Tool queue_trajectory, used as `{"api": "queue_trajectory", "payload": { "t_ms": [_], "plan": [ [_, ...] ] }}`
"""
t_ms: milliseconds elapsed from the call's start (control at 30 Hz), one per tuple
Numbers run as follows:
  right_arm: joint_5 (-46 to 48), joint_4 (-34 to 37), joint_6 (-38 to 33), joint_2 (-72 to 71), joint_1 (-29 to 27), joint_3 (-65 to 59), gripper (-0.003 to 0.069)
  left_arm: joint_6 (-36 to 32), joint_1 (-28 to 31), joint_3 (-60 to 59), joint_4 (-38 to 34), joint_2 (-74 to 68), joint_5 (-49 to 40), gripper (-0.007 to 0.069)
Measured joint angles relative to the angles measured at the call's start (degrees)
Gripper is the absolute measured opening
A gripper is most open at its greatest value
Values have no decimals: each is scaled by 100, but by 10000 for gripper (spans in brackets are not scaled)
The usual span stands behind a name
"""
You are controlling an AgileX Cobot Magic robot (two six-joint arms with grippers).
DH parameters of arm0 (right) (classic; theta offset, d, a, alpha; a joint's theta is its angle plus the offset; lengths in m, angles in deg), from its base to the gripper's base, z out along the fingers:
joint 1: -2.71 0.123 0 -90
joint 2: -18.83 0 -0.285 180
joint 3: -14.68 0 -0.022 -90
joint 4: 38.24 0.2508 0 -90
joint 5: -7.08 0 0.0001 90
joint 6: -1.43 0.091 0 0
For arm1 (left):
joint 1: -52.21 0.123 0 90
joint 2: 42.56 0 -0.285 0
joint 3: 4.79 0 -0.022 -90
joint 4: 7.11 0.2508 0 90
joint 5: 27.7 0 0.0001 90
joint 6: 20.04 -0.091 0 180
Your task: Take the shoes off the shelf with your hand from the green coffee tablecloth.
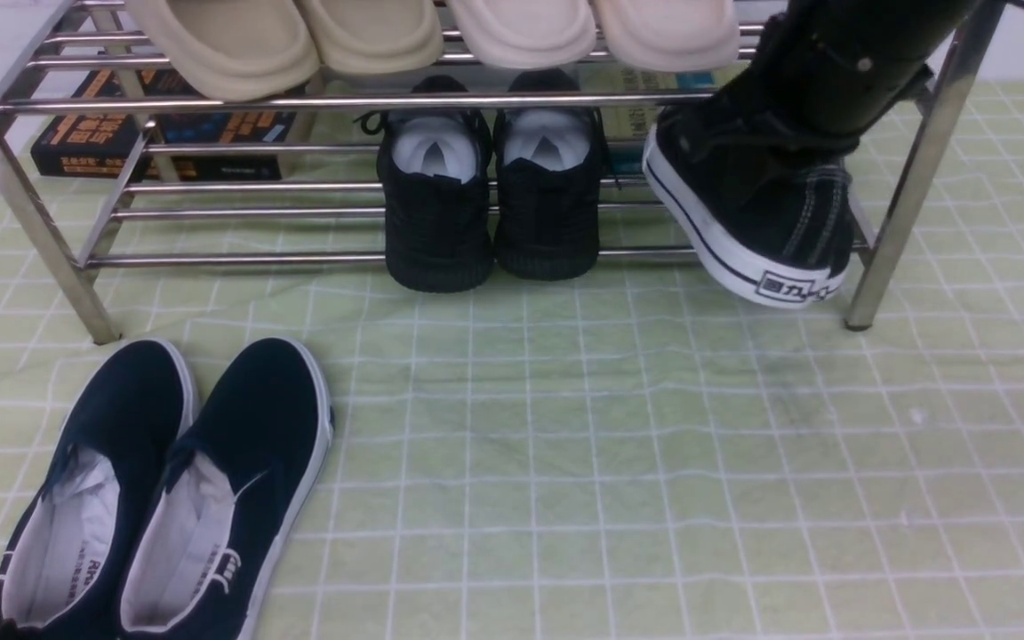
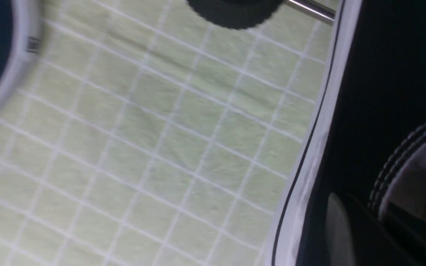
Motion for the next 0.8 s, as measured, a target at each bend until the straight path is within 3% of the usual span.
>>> {"api": "queue_trajectory", "payload": {
  "t_ms": [267,533,800],
  "plan": [
    [0,387,-112,-1075,0,-872,9,0,0,0,0,5,0,239],
    [-5,415,-270,-2837,0,-2827,10,0,0,0,0,5,0,239],
    [-489,674,-336,-2950,0,-4387,13,0,0,0,24,5,0,239]
  ]
}}
